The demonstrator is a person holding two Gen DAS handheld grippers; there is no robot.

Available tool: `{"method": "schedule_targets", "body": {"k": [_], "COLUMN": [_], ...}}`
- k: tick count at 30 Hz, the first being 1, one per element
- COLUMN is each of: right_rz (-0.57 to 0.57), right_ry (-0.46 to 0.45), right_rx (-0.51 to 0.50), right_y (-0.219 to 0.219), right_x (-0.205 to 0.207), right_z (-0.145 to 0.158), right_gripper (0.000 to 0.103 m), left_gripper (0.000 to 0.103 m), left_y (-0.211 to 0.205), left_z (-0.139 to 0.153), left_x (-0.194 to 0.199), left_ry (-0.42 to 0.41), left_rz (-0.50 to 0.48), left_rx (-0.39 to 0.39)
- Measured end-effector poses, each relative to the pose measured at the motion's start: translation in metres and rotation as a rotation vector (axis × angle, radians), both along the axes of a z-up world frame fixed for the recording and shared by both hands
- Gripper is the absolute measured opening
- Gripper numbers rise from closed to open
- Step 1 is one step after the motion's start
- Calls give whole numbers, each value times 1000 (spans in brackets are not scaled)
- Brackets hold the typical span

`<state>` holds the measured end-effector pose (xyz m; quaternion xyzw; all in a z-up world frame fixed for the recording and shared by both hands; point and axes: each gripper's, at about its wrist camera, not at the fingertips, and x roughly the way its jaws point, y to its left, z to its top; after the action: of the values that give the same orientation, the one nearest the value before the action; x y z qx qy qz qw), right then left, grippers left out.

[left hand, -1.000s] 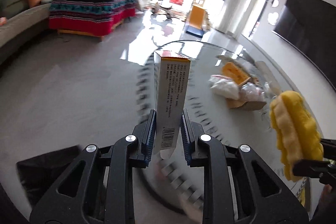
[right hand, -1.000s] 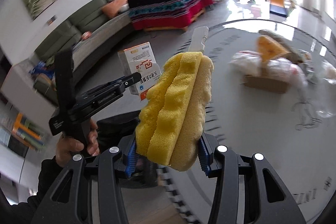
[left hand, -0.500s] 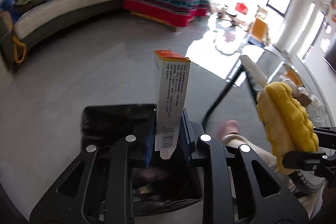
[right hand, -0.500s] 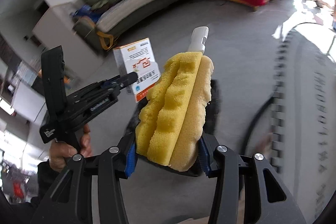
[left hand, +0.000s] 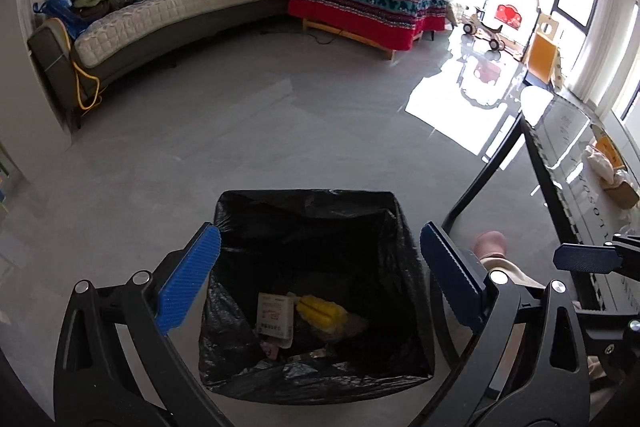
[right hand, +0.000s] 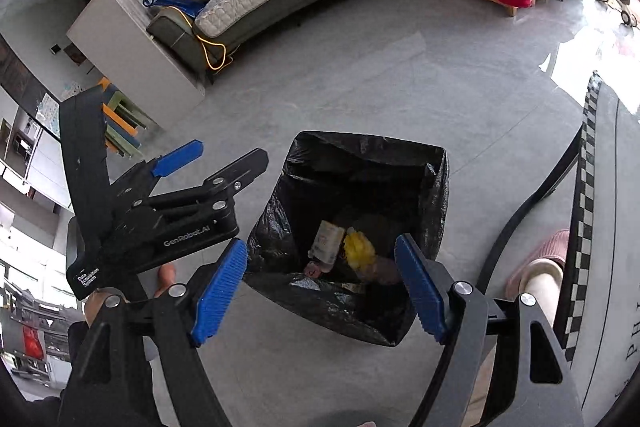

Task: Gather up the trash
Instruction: 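Open both grippers to drop the sponge and box into the bin, then move both grippers back over the table of trash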

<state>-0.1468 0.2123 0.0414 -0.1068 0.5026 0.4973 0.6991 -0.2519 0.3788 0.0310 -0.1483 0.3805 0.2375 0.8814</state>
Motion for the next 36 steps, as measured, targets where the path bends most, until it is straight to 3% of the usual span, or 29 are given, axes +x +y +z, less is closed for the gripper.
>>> {"method": "schedule_targets", "body": {"k": [17, 27, 36], "right_rz": [-172, -397, -697], "right_ry": [-40, -80, -189], "right_rx": [93, 100, 48], "right_y": [-101, -203, -330], "right_x": [33, 84, 135], "right_z": [33, 43, 53], "right_gripper": [77, 77, 77], "left_gripper": [97, 97, 97], "left_y": [-73, -147, -215], "left_z": [35, 47, 57], "left_x": [49, 123, 196], "left_ry": [-43, -49, -30], "left_rz": [-202, -398, -562], "left_rx": [11, -29, -68]}}
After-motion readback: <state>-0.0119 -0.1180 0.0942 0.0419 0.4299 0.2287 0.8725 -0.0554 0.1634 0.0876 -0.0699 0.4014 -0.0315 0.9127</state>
